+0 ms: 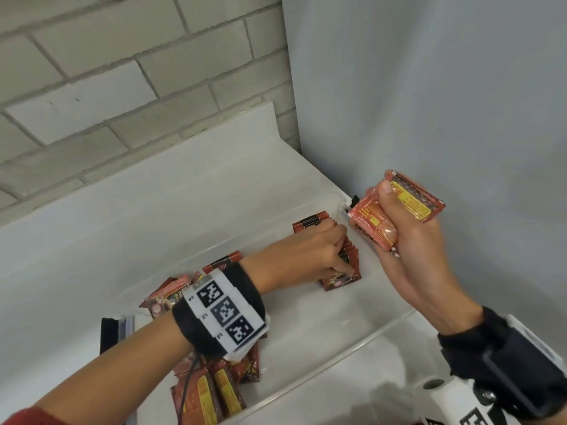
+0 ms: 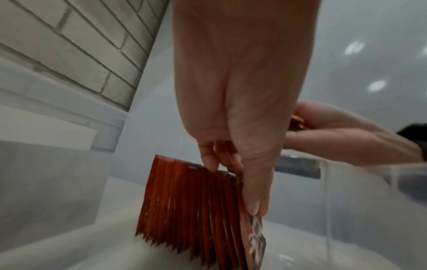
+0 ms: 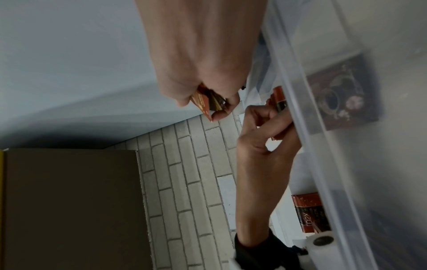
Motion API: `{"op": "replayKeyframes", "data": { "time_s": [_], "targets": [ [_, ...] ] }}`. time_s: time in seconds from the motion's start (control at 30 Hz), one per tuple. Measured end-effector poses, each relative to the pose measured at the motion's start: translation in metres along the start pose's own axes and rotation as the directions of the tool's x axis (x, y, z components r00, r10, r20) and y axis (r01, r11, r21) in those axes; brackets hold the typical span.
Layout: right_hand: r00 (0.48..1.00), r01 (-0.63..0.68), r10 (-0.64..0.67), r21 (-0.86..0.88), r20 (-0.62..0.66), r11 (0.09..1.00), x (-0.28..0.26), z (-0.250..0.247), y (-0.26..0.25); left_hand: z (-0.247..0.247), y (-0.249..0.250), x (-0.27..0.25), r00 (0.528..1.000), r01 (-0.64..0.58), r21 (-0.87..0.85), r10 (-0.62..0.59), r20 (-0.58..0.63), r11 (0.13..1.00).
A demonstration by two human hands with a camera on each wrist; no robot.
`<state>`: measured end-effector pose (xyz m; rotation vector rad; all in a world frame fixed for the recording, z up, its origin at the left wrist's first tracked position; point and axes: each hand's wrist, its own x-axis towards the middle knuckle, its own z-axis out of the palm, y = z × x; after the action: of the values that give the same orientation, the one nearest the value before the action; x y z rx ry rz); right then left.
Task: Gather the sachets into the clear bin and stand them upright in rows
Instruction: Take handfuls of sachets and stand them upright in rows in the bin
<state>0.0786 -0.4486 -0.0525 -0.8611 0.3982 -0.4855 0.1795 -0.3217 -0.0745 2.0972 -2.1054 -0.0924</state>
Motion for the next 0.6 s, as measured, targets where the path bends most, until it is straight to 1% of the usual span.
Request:
{"op": "replayKeyframes", "data": {
  "time_s": [0.07,0.13,0.23,0.3,0.37,0.47,0.53,0.6],
  "targets": [
    [1.0,-0.005,0.005,0.002,0.008,1.0,0.0,0.0,0.0,0.006,0.002,-0.001,1.0,0.021,0.048,-0.021,0.019,0.999],
    [1.0,-0.007,0.007,0.005,0.018,1.0,0.0,-0.001,0.0,0.007,0.003,-0.003,0.998,0.039,0.028,-0.04,0.042,0.999],
    [1.0,0.0,-0.001,0.011,0.03,1.0,0.0,-0.001,-0.001,0.001,0.005,-0.004,1.0,0.013,-0.028,-0.012,0.014,1.0],
    [0.999,0.005,-0.006,0.037,0.032,0.999,-0.001,-0.001,-0.001,-0.003,0.008,-0.007,1.0,-0.023,-0.012,0.023,0.003,1.0],
    [1.0,-0.001,0.0,0.045,0.029,0.999,-0.001,0.0,-0.001,-0.002,0.012,-0.011,0.996,-0.084,0.067,0.082,0.024,0.994],
    [1.0,-0.014,0.013,0.032,0.014,0.999,0.0,0.0,-0.001,0.008,0.018,-0.014,0.985,-0.169,0.275,0.155,0.073,0.947],
    [1.0,-0.017,0.017,0.028,0.013,0.999,0.0,-0.001,-0.001,0.013,0.019,-0.013,0.984,-0.175,0.395,0.158,0.077,0.902],
    [1.0,-0.024,0.024,0.026,0.017,0.999,-0.001,-0.001,-0.001,0.015,0.018,-0.012,0.986,-0.165,0.451,0.158,0.053,0.877]
  ]
}}
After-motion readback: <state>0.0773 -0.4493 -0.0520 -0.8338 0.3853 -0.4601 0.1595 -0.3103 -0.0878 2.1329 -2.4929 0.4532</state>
